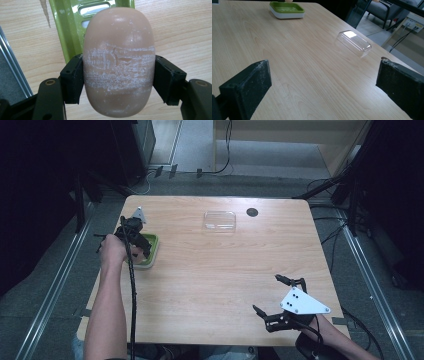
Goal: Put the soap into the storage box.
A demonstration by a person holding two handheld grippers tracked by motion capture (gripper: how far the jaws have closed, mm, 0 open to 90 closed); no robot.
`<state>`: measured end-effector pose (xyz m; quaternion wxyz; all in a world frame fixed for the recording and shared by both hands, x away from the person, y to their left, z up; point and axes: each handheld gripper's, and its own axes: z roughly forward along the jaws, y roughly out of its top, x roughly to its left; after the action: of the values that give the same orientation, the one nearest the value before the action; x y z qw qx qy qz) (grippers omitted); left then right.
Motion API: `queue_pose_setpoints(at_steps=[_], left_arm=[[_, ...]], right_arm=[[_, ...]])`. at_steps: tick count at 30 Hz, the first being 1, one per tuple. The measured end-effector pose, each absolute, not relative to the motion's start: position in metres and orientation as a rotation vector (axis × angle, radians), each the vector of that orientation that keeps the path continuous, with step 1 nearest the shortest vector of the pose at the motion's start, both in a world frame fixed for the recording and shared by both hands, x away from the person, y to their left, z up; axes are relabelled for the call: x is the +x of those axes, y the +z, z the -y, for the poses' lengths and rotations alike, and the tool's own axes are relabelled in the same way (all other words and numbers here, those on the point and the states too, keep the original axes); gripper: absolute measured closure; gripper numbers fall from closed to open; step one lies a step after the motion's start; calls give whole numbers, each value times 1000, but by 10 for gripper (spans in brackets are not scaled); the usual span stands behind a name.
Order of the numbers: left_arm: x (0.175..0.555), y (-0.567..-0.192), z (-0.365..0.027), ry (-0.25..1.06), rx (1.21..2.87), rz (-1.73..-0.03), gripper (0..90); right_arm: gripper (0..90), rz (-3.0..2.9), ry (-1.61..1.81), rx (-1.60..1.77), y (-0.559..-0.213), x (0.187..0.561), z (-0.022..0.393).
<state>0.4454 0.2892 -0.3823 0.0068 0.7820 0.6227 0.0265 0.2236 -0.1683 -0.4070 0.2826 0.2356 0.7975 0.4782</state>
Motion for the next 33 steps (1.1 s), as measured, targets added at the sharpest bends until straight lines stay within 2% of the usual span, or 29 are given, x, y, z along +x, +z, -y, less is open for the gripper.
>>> queue_pose_setpoints(at_steps=[33], left_arm=[[467, -408, -301, 157, 2331, -2033, 332]], right_arm=[[0, -2135, 1281, 631, -407, 224, 169]])
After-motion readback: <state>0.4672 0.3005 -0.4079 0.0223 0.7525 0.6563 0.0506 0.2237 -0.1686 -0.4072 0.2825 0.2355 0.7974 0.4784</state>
